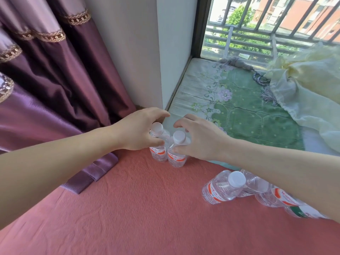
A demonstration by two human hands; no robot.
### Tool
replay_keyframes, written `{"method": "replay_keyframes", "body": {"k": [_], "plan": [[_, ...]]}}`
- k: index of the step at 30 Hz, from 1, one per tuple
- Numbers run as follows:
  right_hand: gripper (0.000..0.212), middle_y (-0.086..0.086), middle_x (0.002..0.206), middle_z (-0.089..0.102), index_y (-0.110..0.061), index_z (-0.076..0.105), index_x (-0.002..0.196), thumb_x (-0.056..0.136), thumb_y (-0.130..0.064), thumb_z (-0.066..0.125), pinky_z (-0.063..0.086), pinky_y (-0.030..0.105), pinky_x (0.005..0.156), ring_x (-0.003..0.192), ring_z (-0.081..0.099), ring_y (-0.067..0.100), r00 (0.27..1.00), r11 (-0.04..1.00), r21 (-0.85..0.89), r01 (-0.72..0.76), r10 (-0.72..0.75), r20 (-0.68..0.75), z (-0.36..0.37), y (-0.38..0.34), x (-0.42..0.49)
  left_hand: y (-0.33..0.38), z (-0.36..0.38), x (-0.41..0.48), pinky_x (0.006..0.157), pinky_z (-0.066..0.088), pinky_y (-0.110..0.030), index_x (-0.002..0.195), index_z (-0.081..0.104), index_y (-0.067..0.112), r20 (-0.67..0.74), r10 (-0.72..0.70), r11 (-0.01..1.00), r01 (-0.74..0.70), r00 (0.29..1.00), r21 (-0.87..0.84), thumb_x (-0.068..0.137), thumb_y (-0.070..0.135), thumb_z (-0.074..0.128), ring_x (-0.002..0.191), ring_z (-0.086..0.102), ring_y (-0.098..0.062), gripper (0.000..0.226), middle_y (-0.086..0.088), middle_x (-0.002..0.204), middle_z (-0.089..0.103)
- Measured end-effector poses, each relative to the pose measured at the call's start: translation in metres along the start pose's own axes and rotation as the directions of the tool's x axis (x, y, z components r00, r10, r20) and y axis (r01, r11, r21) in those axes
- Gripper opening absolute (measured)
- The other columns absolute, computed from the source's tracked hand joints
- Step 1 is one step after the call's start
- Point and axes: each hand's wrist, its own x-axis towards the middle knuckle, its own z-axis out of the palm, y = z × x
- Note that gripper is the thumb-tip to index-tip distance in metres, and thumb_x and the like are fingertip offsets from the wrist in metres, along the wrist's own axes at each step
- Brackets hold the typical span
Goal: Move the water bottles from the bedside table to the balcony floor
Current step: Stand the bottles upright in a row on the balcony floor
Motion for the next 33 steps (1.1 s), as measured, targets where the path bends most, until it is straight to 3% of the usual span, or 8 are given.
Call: {"method": "replay_keyframes", "body": {"k": [6,18,23,29,33], "plan": [[0.077,-0.008,0.142,0.046,-0.025,0.043,0.141,0.078,-0.062,0.069,0.035,0.027,0.098,0.124,0.048,0.015,1.000,0.999,-0.041,-0.003,0.003,0.001,-0.015,0.012,-0.012,0.014,-0.008,-0.004,0.113,0.035,-0.032,0.148,0.036,0.025,0.001,-0.007,1.000,0.007,1.000,0.028,0.075,0.057,0.063,0.135,0.040,-0.006,0.084,0.011,0.150,0.042],[0.059,-0.009,0.135,0.049,-0.026,0.050,0.136,0.086,-0.055,0.062,0.037,0.030,0.104,0.125,0.047,0.015,0.996,0.992,-0.090,-0.092,0.092,-0.013,-0.043,0.052,-0.062,0.058,0.000,0.008,0.110,0.025,-0.018,0.150,0.034,0.027,-0.011,0.124,0.990,-0.123,0.992,0.072,0.085,0.049,0.067,0.138,0.033,-0.004,0.076,0.010,0.153,0.038],[0.053,-0.007,0.136,0.050,-0.026,0.051,0.136,0.089,-0.048,0.063,0.032,0.021,0.096,0.123,0.049,0.015,0.989,0.985,-0.090,-0.146,0.146,-0.012,-0.054,0.071,-0.088,0.084,0.008,0.018,0.103,0.021,-0.009,0.148,0.038,0.026,0.002,0.206,0.977,-0.206,0.978,0.058,0.084,0.046,0.072,0.135,0.036,-0.004,0.075,0.010,0.150,0.042],[0.048,-0.007,0.127,0.054,-0.027,0.057,0.129,0.087,-0.049,0.062,0.043,0.033,0.099,0.114,0.054,0.016,0.980,0.977,-0.071,-0.199,0.200,0.002,-0.057,0.087,-0.118,0.120,0.022,0.031,0.104,0.031,-0.018,0.143,0.045,0.027,0.086,0.310,0.948,-0.315,0.947,0.049,0.082,0.054,0.061,0.129,0.044,-0.006,0.069,0.009,0.141,0.052],[0.043,-0.010,0.122,0.054,-0.028,0.058,0.127,0.088,-0.045,0.063,0.040,0.029,0.095,0.110,0.052,0.013,0.975,0.975,-0.056,-0.216,0.218,0.032,-0.055,0.089,-0.139,0.139,0.038,0.035,0.096,0.038,-0.022,0.133,0.053,0.029,0.167,0.378,0.922,-0.387,0.911,0.021,0.086,0.052,0.065,0.116,0.049,-0.006,0.054,0.012,0.128,0.057]]}}
